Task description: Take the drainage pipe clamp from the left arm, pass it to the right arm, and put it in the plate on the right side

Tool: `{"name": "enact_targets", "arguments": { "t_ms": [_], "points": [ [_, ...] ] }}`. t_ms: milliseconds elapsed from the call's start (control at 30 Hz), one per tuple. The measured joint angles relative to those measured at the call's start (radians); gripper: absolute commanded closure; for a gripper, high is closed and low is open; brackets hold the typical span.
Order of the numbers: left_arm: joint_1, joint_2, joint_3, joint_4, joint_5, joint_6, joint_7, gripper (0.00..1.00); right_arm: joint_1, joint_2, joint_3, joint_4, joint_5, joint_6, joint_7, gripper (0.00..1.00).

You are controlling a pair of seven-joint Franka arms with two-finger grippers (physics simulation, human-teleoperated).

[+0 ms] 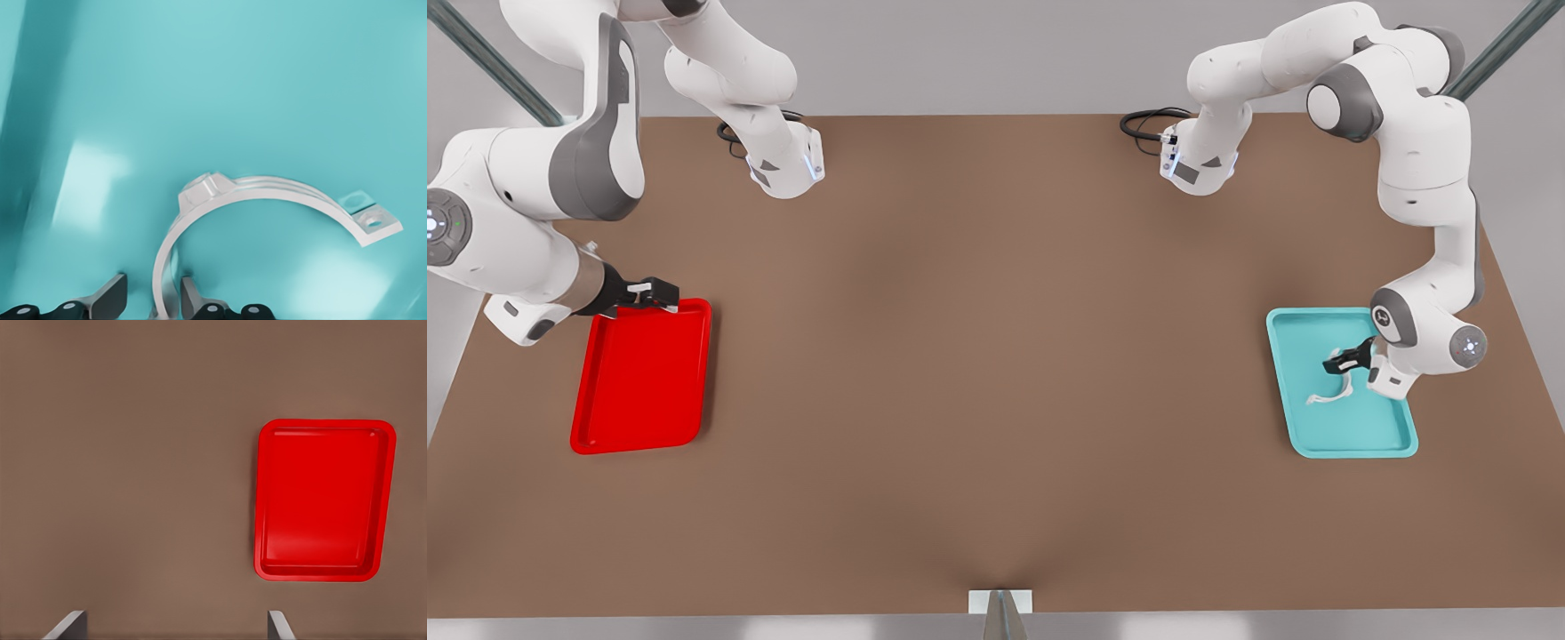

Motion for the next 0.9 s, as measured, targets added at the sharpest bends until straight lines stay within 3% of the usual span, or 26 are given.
{"name": "enact_targets", "arguments": {
  "t_ms": [200, 600, 733, 900],
  "points": [
    [-0.001, -0.012, 0.005, 0.001, 0.006, -0.001, -0.008, 0.78, 0.0, 0.0, 0.0, -0.002, 0.0, 0.001, 0.0, 0.0],
    [-0.018, -0.083, 0.007, 0.004, 0.006, -0.047, -0.02, 0.79, 0.011, 0.048, 0.007, 0.026, -0.012, 0.008, -0.007, 0.0],
    [-0.146, -0.234, 0.008, 0.04, -0.011, -0.129, -0.024, 0.79, 0.055, 0.11, 0.013, 0.053, -0.011, 0.012, -0.01, 0.0],
    [-0.435, -0.343, 0.004, 0.112, -0.043, -0.274, -0.026, 0.79, 0.061, 0.127, 0.016, 0.065, -0.011, 0.016, -0.014, 0.0]
  ]
}}
